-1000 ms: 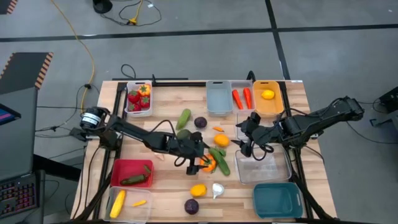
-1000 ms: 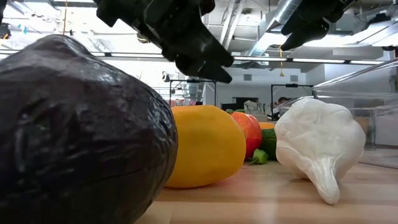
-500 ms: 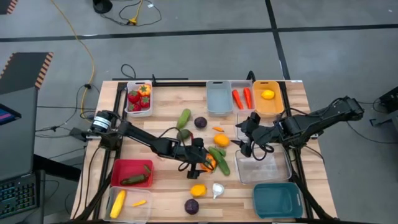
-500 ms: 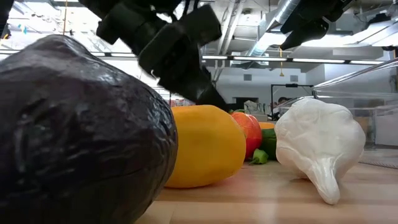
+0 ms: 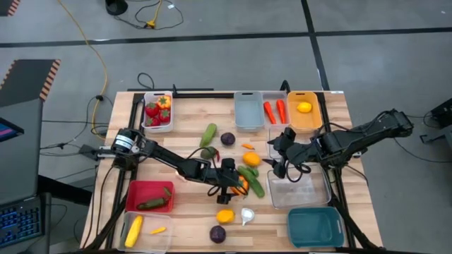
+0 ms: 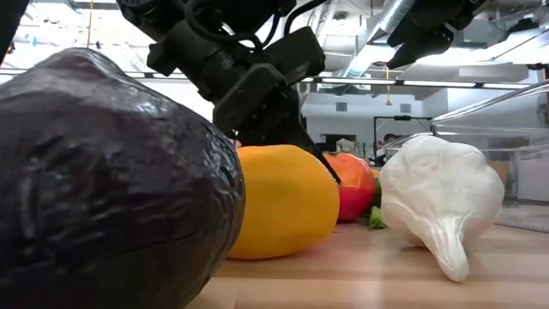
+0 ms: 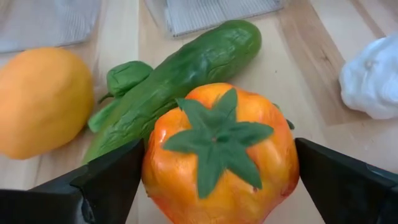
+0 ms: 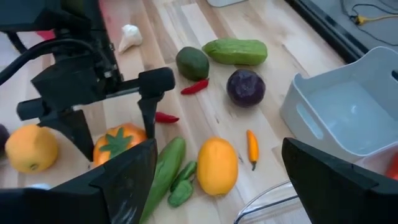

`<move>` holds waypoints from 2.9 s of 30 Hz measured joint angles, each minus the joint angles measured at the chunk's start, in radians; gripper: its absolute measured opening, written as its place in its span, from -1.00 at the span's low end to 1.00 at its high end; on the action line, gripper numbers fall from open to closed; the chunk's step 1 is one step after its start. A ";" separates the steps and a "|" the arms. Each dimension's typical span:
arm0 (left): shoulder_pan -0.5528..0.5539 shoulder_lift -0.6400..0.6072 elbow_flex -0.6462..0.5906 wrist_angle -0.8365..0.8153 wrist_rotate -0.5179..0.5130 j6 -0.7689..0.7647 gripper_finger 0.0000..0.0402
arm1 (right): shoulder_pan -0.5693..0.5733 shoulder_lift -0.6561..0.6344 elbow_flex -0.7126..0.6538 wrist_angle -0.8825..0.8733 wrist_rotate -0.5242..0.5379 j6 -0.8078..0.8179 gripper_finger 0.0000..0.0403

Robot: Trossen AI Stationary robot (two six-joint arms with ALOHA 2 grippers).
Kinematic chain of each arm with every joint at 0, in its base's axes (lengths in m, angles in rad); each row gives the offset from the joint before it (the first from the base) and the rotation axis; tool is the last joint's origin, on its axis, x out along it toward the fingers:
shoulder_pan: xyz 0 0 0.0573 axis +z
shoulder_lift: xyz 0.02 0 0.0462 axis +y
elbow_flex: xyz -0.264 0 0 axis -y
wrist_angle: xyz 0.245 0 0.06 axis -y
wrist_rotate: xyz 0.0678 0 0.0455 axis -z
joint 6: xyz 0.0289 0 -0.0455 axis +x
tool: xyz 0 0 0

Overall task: Sort produce into baskets
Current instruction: Put the pumpkin into the white bin

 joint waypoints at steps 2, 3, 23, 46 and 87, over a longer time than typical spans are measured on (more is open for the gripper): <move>0.000 0.000 0.000 -0.003 0.000 0.000 0.85 | 0.000 0.000 0.000 0.000 0.000 0.000 0.85; 0.000 0.000 0.000 -0.004 0.001 -0.001 0.82 | 0.000 0.000 0.000 0.000 0.000 0.000 0.85; 0.037 -0.073 -0.004 -0.098 0.044 -0.074 0.73 | 0.000 0.000 0.000 0.002 0.000 0.000 0.85; 0.367 -0.666 -0.003 -0.678 -0.270 0.010 0.73 | 0.000 0.000 0.000 0.005 0.000 -0.001 0.85; 0.953 -0.787 -0.179 -1.013 -0.291 -0.211 0.74 | 0.000 0.000 0.000 0.004 0.000 -0.008 0.85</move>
